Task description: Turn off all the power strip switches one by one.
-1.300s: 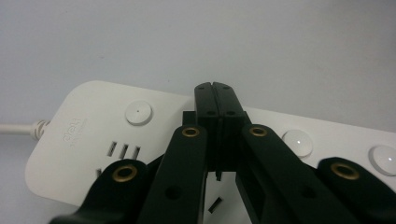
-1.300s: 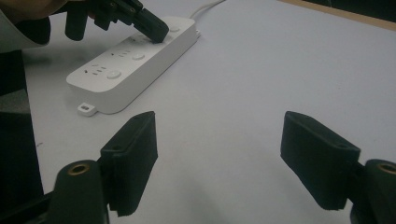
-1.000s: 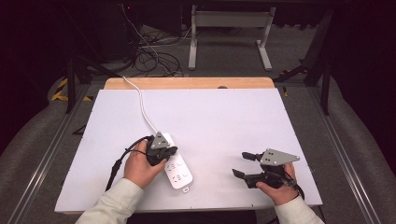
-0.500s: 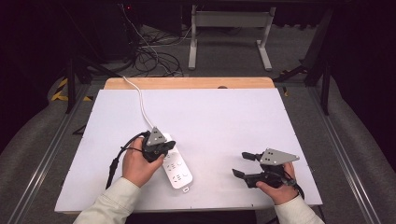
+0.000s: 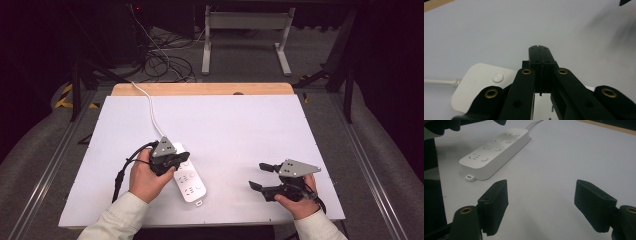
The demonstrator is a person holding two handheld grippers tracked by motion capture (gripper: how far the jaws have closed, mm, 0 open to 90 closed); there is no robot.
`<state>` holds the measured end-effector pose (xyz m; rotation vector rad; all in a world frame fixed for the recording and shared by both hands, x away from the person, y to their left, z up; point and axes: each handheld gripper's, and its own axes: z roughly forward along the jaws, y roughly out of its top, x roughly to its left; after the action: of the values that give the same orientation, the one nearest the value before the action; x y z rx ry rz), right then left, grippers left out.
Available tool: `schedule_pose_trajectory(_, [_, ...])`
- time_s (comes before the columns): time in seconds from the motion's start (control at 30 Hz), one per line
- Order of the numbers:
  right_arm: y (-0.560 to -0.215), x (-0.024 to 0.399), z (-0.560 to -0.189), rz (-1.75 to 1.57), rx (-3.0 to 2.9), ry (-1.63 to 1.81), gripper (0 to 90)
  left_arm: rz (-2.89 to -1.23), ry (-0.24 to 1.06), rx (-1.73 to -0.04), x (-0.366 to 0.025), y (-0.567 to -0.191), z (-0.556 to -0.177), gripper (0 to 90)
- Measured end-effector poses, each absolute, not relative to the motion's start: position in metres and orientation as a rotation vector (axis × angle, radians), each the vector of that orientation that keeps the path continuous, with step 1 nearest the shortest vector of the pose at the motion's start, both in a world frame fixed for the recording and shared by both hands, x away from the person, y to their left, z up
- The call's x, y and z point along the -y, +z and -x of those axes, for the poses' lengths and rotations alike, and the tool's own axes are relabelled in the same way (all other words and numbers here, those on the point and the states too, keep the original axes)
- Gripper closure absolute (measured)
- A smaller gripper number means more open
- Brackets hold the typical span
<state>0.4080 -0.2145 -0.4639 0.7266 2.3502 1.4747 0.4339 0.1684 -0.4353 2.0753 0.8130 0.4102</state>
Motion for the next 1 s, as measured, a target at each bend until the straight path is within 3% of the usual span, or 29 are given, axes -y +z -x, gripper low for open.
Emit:
schedule_pose_trajectory(0.27, [-0.463, 0.215, -0.407, -0.725, -2.347, 1.478, 27.5, -2.015, 0.26, -0.671, -0.165, -0.431, -0.419, 90.0])
schedule_pose_trajectory(1.0, [-0.464, 0.212, -0.407, -0.713, -2.362, 1.47, 27.5, -2.132, 0.305, -0.71, -0.158, -0.472, -0.414, 90.0])
